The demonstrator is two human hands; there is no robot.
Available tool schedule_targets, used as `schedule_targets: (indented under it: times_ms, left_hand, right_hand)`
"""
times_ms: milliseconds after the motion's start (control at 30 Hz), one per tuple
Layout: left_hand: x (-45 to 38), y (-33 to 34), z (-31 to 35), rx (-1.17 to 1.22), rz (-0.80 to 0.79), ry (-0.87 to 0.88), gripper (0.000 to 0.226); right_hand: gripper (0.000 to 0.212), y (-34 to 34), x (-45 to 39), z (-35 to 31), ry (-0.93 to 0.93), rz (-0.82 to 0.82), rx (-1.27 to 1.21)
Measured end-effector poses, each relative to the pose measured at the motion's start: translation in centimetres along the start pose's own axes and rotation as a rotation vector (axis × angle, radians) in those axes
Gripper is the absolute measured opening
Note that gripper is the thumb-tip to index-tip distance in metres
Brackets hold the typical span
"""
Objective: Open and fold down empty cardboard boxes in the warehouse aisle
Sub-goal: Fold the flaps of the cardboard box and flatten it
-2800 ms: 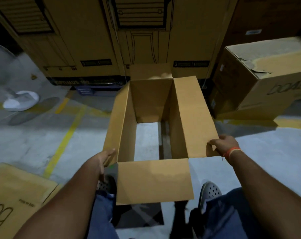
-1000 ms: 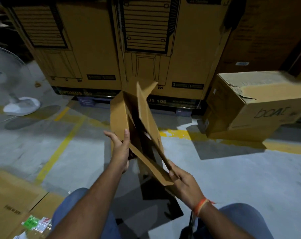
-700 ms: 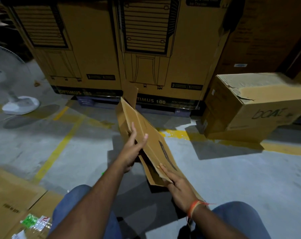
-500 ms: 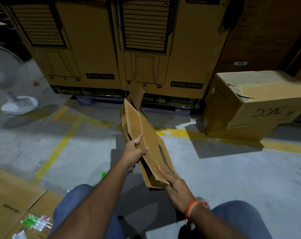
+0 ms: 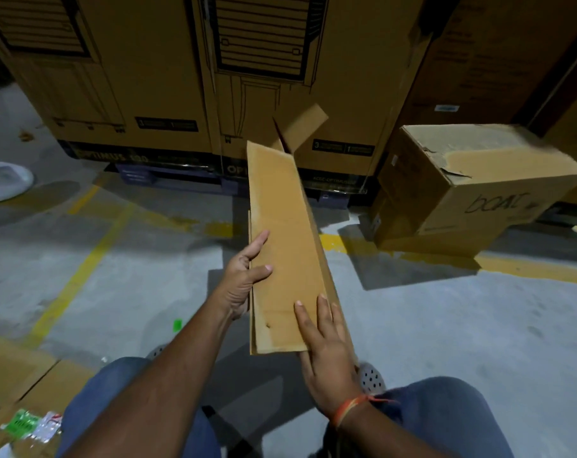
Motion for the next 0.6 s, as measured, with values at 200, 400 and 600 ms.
schedule_targets:
  times_ms: [200, 400, 600]
  left_hand:
    - [1.6, -7.6, -3.1, -0.053, 0.207, -0.185, 0.071]
    - [1.3, -13.5, -8.2, -0.805, 0.344, -0.394, 0.070]
    - [-0.5, -14.3, -11.9, -1.320, 0.353, -0.510, 0.058]
  right_hand:
    - [0.074, 5.1, 0.3, -2.7, -0.028, -0.380, 0.099]
    - [0.086, 9.9, -1.7, 0.1, 0.091, -0.763, 0.094]
    - [0.083, 10.8, -5.1, 5.0, 0.282, -0.740, 0.051]
Point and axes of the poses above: each hand's wrist, its own x-axis away from the middle knuckle, its own y-axis out of the palm, z = x × y, the point moved 2 cm from there along -x, towards the middle knuckle, and after that the axes turned 5 degrees about -x, right-handed, at the moved point
